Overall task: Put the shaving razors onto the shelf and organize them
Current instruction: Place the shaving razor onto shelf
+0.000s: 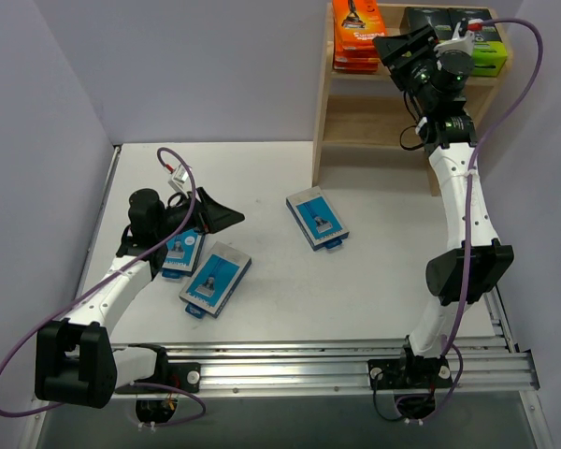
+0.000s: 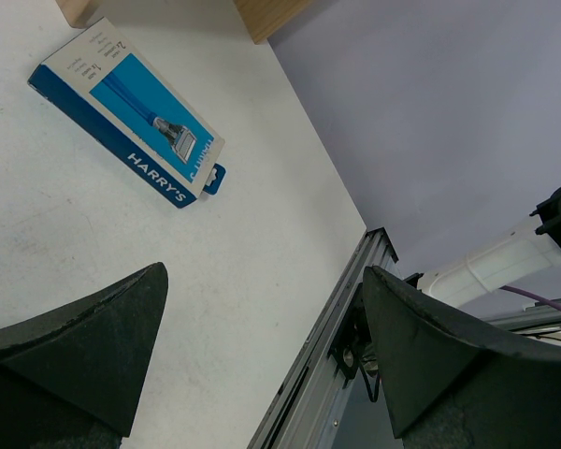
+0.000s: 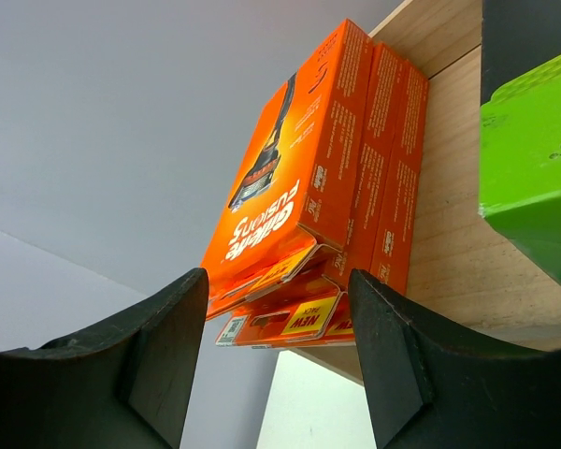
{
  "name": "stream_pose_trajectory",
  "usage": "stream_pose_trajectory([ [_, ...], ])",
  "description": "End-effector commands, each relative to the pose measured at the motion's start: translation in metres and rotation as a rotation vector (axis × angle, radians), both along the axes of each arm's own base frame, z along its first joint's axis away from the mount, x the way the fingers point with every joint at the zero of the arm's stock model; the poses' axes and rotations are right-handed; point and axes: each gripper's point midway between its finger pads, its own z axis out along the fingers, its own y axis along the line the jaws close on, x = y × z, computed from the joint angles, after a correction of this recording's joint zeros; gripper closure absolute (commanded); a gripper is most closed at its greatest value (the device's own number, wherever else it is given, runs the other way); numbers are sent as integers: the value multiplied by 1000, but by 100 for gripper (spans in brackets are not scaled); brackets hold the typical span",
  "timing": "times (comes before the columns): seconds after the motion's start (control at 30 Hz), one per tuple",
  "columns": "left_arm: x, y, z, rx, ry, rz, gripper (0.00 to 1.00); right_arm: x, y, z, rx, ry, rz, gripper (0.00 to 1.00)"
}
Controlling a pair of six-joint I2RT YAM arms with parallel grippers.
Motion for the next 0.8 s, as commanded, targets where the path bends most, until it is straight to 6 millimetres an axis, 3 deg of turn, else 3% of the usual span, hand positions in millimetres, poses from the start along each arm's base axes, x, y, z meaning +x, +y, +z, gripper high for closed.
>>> stream_pose_trajectory([
  [0.0,0,-2,11,-5,-61,-19,6,-34,0,60,-35,-153,-4,43],
  [0.23,0,-3,11,-5,-60,-24,6,-36,-3,69,-39,-175,-25,43],
  [0.77,0,-4,10,-5,-57,-24,6,-33,0,67,-51,-178,-28,43],
])
